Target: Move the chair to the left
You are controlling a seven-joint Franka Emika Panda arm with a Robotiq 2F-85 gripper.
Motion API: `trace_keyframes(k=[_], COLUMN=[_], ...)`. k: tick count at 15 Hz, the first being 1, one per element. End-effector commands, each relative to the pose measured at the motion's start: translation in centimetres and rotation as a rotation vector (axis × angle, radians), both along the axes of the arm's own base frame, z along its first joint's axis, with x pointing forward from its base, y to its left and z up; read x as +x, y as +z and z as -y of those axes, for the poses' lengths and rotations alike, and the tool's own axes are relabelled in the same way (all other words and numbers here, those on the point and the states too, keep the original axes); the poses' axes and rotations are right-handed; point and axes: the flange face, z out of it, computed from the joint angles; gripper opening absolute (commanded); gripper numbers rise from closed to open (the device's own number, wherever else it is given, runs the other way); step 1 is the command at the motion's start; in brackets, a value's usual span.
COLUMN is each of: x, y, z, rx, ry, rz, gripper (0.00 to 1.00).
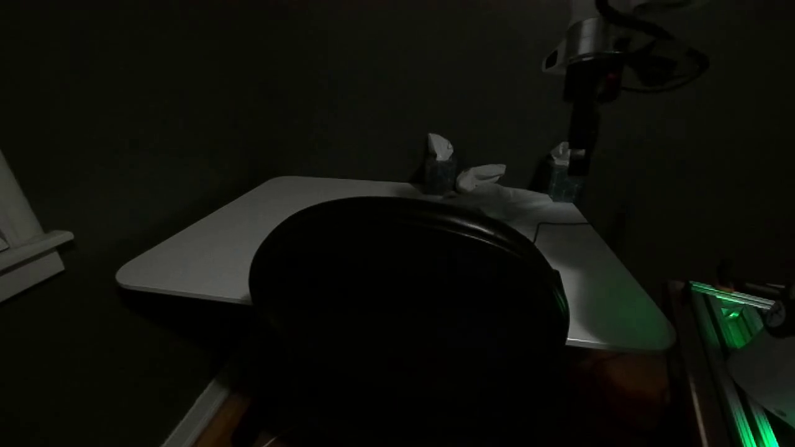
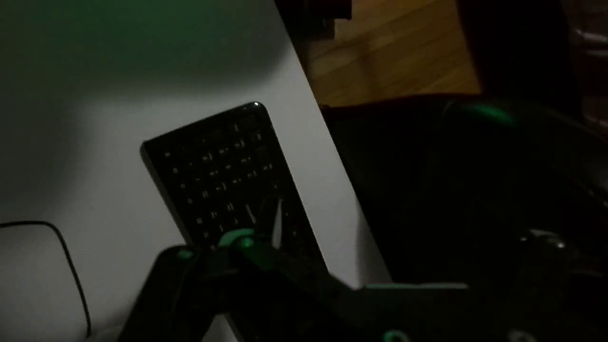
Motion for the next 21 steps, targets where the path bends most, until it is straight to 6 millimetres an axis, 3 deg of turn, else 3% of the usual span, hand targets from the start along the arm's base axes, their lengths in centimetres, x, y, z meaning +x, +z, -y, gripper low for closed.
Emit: trace_keyframes(k=[1,7,12,15,18,19,20,21], x=[5.9,13.2,17.6,18.9,18.9,19.0,18.7,19.0], y=[-1.3,-4.1,-5.7,-6.8,-8.6,-8.6,-8.1,-8.6], z=[-2.3,-7.0,-13.0,-16.6,-20.2,-20.7,-18.7,-18.8], rx=[0.070,0.192,0.271,0.280,0.338,0.393,0.312,0.333], ry=[-0.171,-0.463,-0.715,-0.792,-0.739,-0.685,-0.751,-0.740], rz=[-0.067,-0.127,-0.124,-0.140,-0.282,-0.277,-0.213,-0.224], gripper=[1.00,1.00,1.00,1.00,1.00,1.00,1.00,1.00])
